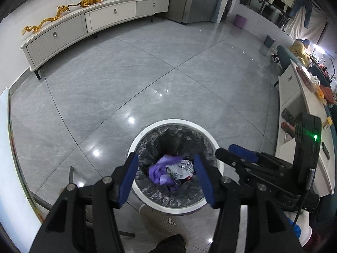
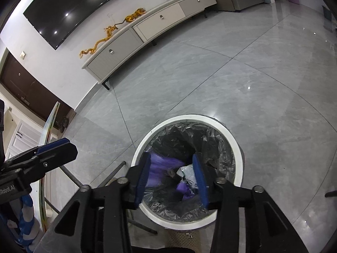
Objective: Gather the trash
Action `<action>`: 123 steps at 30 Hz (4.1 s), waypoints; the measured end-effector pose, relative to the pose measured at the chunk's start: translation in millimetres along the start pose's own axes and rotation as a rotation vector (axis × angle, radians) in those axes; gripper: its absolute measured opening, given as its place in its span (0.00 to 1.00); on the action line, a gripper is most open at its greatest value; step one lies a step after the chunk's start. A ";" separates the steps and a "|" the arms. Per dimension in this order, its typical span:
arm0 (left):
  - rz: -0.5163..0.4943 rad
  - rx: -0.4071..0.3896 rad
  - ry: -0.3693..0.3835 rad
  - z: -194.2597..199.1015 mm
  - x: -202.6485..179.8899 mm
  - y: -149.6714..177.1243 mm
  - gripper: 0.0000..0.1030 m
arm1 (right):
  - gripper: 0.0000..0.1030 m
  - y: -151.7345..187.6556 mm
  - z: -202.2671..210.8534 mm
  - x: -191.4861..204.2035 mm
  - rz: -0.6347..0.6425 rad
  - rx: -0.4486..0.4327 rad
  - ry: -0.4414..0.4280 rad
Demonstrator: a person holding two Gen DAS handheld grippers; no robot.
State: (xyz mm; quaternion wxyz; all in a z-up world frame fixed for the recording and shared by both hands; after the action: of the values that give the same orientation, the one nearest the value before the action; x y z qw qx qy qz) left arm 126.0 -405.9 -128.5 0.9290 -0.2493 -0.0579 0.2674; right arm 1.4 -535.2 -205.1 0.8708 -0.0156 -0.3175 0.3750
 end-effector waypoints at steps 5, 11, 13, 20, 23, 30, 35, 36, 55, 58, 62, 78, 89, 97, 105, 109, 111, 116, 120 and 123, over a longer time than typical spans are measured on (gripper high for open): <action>0.038 -0.036 -0.005 22.3 7.5 9.2 0.53 | 0.44 7.1 15.5 9.0 0.018 -0.020 0.010; 0.114 -0.104 -0.078 66.1 20.5 31.9 0.54 | 0.49 24.3 44.1 47.8 0.096 -0.065 -0.005; 0.133 -0.127 -0.105 84.1 24.8 43.1 0.55 | 0.51 29.7 52.4 60.1 0.121 -0.076 -0.014; 0.219 -0.207 -0.236 151.2 49.1 93.6 0.63 | 0.60 65.9 81.5 119.7 0.245 -0.115 -0.046; 0.251 -0.243 -0.295 176.8 53.8 116.0 0.65 | 0.65 83.4 92.3 142.3 0.295 -0.124 -0.060; 0.313 -0.317 -0.430 230.0 65.2 168.0 0.68 | 0.77 120.2 113.5 183.8 0.400 -0.163 -0.069; 0.343 -0.332 -0.480 250.5 70.6 194.9 0.69 | 0.78 137.2 120.7 200.6 0.439 -0.174 -0.082; 0.345 -0.335 -0.491 254.0 70.7 199.3 0.69 | 0.79 140.3 121.7 202.9 0.445 -0.176 -0.084; 0.351 -0.356 -0.601 264.4 63.7 216.5 0.74 | 0.98 151.8 129.1 202.5 0.452 -0.242 -0.047; 0.351 -0.363 -0.615 264.3 64.9 214.9 0.74 | 0.98 151.2 127.3 200.6 0.457 -0.247 -0.040; 0.348 -0.375 -0.631 265.4 65.0 212.4 0.74 | 0.98 152.4 124.8 199.9 0.462 -0.250 -0.036; 0.344 -0.404 -0.664 271.2 66.0 208.9 0.74 | 0.98 150.9 139.0 209.2 0.501 -0.327 -0.038; 0.334 -0.408 -0.671 271.7 63.9 210.2 0.75 | 0.98 152.8 147.2 212.9 0.518 -0.365 -0.033; 0.339 -0.412 -0.680 272.9 65.0 211.5 0.74 | 0.98 147.9 149.0 215.4 0.523 -0.380 -0.032; 0.341 -0.402 -0.676 271.6 64.4 213.0 0.74 | 0.98 149.2 147.3 217.3 0.529 -0.381 -0.025; 0.343 -0.400 -0.674 270.5 66.2 213.8 0.74 | 0.98 149.3 147.7 216.9 0.527 -0.382 -0.021; 0.343 -0.399 -0.673 270.4 66.2 213.7 0.74 | 0.98 149.0 147.7 216.4 0.527 -0.382 -0.020; 0.339 -0.393 -0.663 267.0 64.8 214.0 0.75 | 0.98 149.3 147.3 216.2 0.526 -0.378 -0.021; 0.338 -0.388 -0.649 264.7 64.2 214.0 0.75 | 0.98 149.1 146.6 216.3 0.526 -0.376 -0.017; 0.337 -0.386 -0.642 263.8 63.8 213.8 0.75 | 0.98 147.9 145.8 214.7 0.521 -0.377 -0.012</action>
State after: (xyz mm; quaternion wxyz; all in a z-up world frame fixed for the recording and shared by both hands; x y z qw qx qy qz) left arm 16.6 -101.6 -6.6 0.7431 -0.3291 -0.3522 0.4642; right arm -65.0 -317.4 -11.8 0.7253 -0.2551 -0.3720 0.5200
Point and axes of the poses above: each gripper's, at about its wrist camera, not at the fingertips, and z roughly against the way its jaws point, x to its left, y to its underside, the point moved 3 cm from there along -z, roughly the way its jaws point, and after that the axes turned 14 degrees about -z, right-handed, at the moved point
